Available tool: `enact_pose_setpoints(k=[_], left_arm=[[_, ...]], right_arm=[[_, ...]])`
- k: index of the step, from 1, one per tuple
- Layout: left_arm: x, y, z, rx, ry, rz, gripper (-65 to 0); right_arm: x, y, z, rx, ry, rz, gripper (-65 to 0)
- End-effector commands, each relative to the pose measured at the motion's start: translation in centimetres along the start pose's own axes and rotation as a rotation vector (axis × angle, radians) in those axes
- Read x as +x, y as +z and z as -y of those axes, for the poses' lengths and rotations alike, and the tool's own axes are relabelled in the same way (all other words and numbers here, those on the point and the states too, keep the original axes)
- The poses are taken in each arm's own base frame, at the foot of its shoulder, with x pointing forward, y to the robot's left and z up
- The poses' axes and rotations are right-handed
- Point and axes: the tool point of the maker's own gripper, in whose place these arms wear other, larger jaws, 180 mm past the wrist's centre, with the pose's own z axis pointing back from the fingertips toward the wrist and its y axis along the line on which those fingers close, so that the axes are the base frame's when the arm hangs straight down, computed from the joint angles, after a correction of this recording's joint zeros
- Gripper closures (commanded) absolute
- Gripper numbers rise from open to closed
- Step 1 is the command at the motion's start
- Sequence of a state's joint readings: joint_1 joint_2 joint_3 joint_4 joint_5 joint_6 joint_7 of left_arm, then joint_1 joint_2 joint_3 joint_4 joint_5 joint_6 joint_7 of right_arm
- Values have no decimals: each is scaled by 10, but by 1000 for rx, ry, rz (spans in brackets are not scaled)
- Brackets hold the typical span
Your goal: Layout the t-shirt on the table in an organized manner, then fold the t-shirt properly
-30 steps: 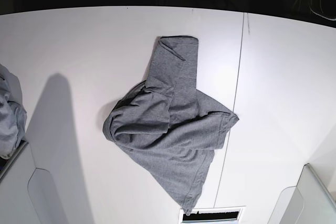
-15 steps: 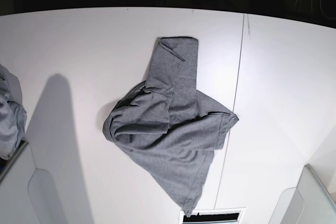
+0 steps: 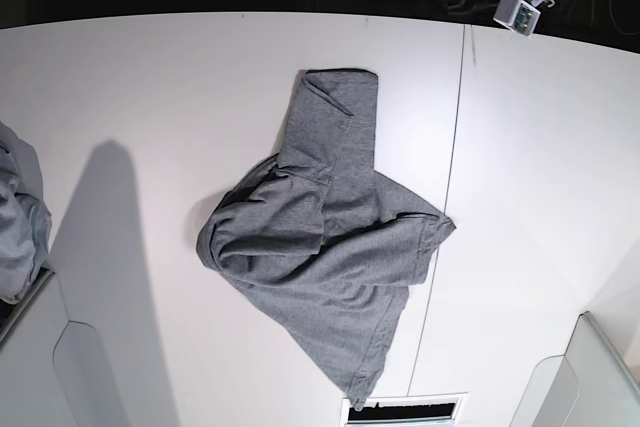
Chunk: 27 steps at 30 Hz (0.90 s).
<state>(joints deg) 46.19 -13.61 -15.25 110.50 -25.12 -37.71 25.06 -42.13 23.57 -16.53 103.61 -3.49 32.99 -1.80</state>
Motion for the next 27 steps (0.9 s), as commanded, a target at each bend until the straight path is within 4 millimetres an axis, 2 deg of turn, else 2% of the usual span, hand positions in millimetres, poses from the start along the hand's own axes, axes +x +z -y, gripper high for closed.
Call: enact_pose_setpoints(k=[1,4,8,10,14,19,21,24,27], left_arm=[[20,8,-4,-1,-36,52,-118],[51,19,-20,24,-117,98,-172],[76,20,-34,20,-194,126,-311],[88,19,-38,17,-213,152,-321],[108,14,-51,46,-220,197,-321],[119,-9,-68,66,-175,220,-322],[127,-25,-73,70,-162,226,-323],[132,-51,-84,89,-173,197,-330],[133,-76,-98,110,-175,160,-395]], right_arm=[[15,2,-1,7,18,51,0],[18,3,0,1,6,62,0],[23,9,33,-92,-13,76,0],[25,16,58,-157,-5,79,0],[57,26,107,-272,-33,188,0],[94,14,161,-397,-148,260,-5],[104,1,179,-402,-201,278,-71],[114,-21,204,-406,-252,298,-224],[116,-41,221,-399,-303,296,-308]])
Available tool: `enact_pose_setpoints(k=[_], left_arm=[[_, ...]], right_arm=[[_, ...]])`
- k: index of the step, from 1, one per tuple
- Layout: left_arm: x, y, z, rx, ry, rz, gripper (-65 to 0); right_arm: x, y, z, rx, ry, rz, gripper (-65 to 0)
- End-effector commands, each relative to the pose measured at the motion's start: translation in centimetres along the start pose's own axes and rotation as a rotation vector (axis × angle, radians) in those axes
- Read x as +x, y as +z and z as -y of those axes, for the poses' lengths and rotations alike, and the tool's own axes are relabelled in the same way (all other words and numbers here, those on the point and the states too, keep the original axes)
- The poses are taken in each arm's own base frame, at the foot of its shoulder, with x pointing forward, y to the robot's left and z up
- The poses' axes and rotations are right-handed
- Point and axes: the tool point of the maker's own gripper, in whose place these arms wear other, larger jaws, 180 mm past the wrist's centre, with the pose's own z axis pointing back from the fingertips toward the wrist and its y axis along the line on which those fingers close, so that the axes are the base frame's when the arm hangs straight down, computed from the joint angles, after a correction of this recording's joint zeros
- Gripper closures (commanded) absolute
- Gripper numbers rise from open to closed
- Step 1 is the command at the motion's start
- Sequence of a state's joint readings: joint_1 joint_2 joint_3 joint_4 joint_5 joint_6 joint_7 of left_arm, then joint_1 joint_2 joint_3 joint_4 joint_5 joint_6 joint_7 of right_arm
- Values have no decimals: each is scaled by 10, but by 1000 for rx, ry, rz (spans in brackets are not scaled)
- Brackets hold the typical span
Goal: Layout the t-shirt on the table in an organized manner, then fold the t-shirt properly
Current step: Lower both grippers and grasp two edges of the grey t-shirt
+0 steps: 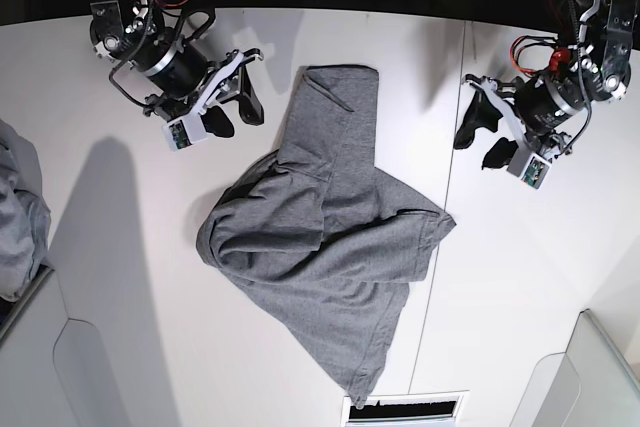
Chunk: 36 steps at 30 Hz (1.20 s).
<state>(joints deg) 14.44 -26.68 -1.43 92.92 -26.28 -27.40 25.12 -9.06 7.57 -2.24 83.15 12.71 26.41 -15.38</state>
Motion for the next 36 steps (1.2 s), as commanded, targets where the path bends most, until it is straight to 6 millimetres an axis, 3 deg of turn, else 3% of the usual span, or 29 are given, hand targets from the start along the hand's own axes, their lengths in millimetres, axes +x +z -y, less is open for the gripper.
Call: enact_pose_setpoints(k=[1,5,9,15,22,30,32,33,36], left_arm=[[15,-3,-11,15,-8,38,-405],[33,-27,-36,51,17,76,-406],[51,-46,-62,86,50,89,-406],[59,-76,-88,131,127,90,-406],[64,-107,-83,128,184,93,-406],[63,-123,-61,101,177,93,-403],[66,-125,-57,95,173,104,-346],[65,-125,-56,97,162,99,-272],[61,-126,-57,106,117,74,-6]], right_arm=[[18,-6,-2,14,-8,53,-313],[21,-31,-4,33,-50,42,-313],[22,-53,-23,88,-56,-7,-312],[25,-63,-43,130,-48,-23,-312],[23,-65,-49,139,-59,-24,-312],[23,-65,-50,143,-58,-24,-312],[23,-65,-50,143,-58,-24,-310],[23,-65,-50,143,-58,-24,-296],[24,-65,-50,143,-58,-23,-123]])
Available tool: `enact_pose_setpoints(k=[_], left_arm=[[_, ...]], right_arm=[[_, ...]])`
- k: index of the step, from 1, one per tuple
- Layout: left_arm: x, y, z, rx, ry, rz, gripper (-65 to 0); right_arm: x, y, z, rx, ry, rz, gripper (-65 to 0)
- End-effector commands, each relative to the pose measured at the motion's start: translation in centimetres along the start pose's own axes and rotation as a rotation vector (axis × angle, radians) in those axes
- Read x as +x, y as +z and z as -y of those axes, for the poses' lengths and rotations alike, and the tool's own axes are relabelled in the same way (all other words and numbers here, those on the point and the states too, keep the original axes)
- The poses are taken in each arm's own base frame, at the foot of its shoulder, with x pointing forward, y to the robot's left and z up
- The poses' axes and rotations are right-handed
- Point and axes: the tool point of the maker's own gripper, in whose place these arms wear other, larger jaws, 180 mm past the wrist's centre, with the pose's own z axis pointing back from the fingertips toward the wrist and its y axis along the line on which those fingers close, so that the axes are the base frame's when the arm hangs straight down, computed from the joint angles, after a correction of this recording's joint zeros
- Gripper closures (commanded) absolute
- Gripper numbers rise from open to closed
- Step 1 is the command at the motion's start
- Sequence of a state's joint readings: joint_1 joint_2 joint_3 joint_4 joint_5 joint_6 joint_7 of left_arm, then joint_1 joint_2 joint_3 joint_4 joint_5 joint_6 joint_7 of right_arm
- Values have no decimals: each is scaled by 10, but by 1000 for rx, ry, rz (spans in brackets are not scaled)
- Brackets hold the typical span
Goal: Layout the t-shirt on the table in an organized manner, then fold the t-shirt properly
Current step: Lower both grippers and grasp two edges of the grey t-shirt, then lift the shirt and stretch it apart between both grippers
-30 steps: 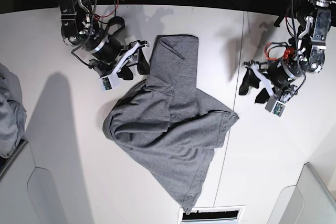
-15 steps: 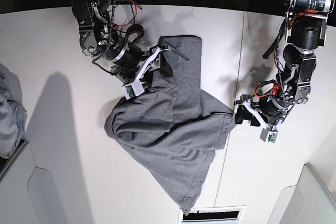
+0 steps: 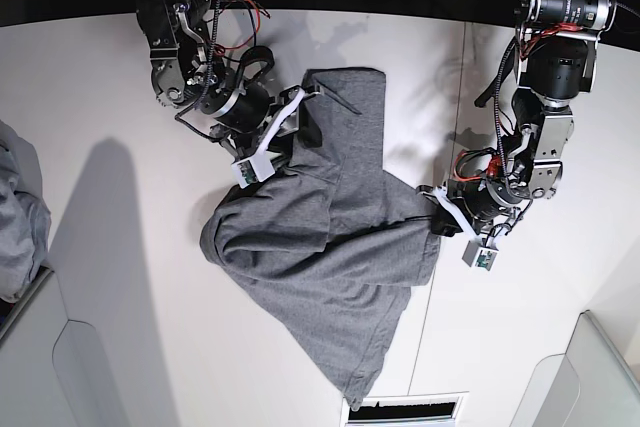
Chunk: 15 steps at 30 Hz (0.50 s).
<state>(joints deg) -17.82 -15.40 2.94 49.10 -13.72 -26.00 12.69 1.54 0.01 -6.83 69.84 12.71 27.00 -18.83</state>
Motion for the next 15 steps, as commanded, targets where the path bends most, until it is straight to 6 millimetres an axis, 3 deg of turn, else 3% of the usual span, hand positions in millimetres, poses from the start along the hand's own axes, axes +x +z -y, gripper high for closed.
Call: enact_pose_setpoints(k=[1,2,5,9,12,15], left_arm=[[21,1,-9,14,-21,44,0],[21,2,-11,19,-23,43,0],[27,9,-32,79,-15,57,0],[54,31,-62,122,-59,102,0],[78,53,-84,152,-106,113,0],[101,74,-85,100,-166,118,0]], right_arm=[[16,-1,-3,15,4,48,-48],[17,-1,-3,15,6,50,0],[26,1,0,9,15,69,0],[54,13,10,-6,35,142,0],[76,32,32,-70,30,192,0],[92,55,59,-150,12,233,0]])
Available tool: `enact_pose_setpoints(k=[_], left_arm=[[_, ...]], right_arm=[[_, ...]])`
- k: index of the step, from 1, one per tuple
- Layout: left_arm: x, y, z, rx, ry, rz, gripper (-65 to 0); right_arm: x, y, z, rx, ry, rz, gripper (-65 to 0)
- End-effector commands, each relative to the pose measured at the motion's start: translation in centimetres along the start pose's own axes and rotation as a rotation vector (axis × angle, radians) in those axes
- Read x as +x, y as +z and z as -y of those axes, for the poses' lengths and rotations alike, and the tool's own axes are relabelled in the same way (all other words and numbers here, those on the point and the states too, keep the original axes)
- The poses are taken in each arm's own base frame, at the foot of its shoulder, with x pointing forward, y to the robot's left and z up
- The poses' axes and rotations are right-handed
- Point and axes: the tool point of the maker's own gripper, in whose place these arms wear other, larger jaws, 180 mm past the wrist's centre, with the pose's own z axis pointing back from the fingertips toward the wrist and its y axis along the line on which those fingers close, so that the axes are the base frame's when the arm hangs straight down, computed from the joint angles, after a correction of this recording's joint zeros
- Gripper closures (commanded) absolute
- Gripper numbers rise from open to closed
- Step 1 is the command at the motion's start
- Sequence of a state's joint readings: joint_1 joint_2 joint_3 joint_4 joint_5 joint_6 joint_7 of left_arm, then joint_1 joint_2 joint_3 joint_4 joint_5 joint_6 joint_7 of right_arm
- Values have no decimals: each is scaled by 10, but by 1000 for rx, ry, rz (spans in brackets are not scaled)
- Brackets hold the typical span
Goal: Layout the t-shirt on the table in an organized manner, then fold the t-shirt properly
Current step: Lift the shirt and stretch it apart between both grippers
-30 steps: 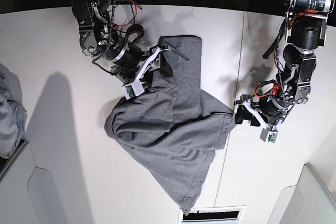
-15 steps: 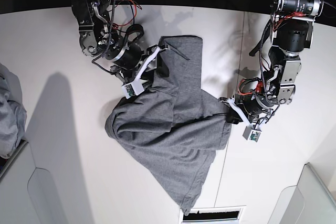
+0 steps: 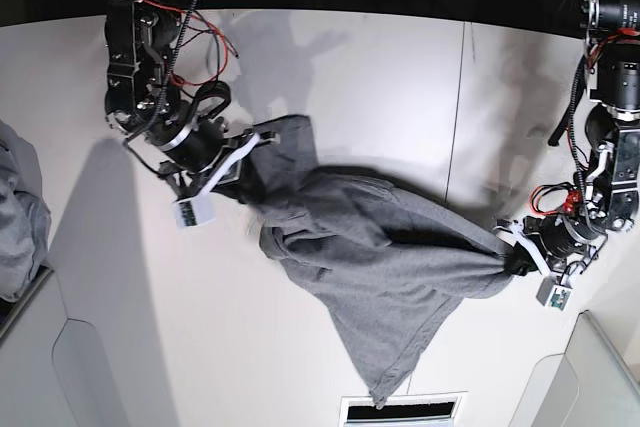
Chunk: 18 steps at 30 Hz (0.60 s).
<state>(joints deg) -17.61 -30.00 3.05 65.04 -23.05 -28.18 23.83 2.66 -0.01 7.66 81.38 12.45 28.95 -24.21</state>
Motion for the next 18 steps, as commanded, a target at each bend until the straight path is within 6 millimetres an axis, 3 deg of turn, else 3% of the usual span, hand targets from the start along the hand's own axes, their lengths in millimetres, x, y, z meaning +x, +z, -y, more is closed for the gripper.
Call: enact_pose_setpoints(k=[1,5,11,16,18], left_arm=[[32,11,-10,-6,-28,71,0],[64,42,11,-136,-90,116,0],[112,88,34,-190,-254,180,0],[131,107,55,-241,-307,218,0],[130,106,61,-267,-311,225,0]], right_arm=[[23,6,6,-9,3,67,0],[30,25,31,-43,-7,79,0],[24,43,60,-77,-2,19,0],[11,50,61,-63,-36,3,0],[18,49,57,-41,-61,30,-180]])
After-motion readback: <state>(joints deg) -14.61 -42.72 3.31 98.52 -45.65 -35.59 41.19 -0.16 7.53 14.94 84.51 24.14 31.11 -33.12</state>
